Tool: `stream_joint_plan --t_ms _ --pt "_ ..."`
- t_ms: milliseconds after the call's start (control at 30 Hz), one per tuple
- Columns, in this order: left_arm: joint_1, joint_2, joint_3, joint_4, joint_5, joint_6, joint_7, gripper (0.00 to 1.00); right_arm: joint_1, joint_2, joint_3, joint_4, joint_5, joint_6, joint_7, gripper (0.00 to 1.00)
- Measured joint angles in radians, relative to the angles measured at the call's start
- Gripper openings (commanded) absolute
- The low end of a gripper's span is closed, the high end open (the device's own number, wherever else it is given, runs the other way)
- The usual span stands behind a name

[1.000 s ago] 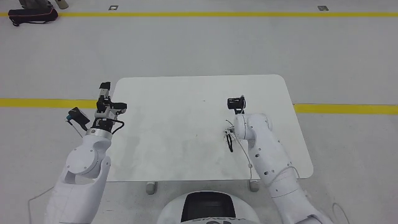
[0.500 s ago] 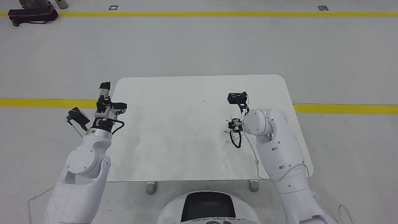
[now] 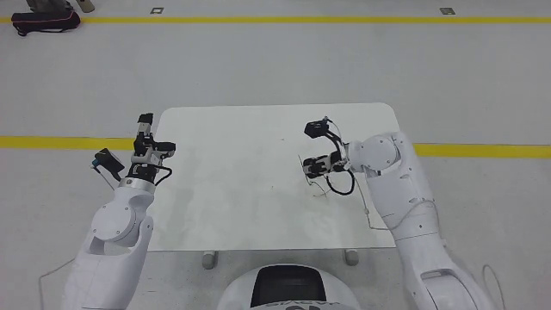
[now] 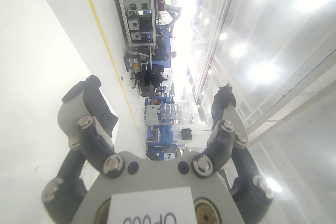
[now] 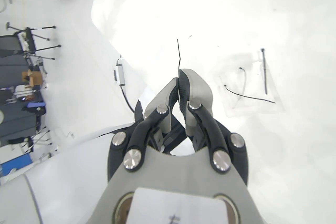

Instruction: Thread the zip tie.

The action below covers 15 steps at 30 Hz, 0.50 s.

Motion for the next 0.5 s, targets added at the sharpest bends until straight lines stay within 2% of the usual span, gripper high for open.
stream_joint_plan --t_ms 133,200,500 --pt "0.000 0.000 0.000 0.000 0.000 0.000 0.000 1.00 0.080 0.045 -0.106 0.077 0.199 0.002 0.000 0.00" --pt "0.000 0.000 0.000 0.000 0.000 0.000 0.000 1.00 0.104 0.061 -0.149 0.095 0.264 0.002 0.000 0.00" --pt "0.000 0.000 0.000 0.000 0.000 0.000 0.000 1.00 0.105 0.062 -0.150 0.096 0.269 0.002 -0.001 0.00"
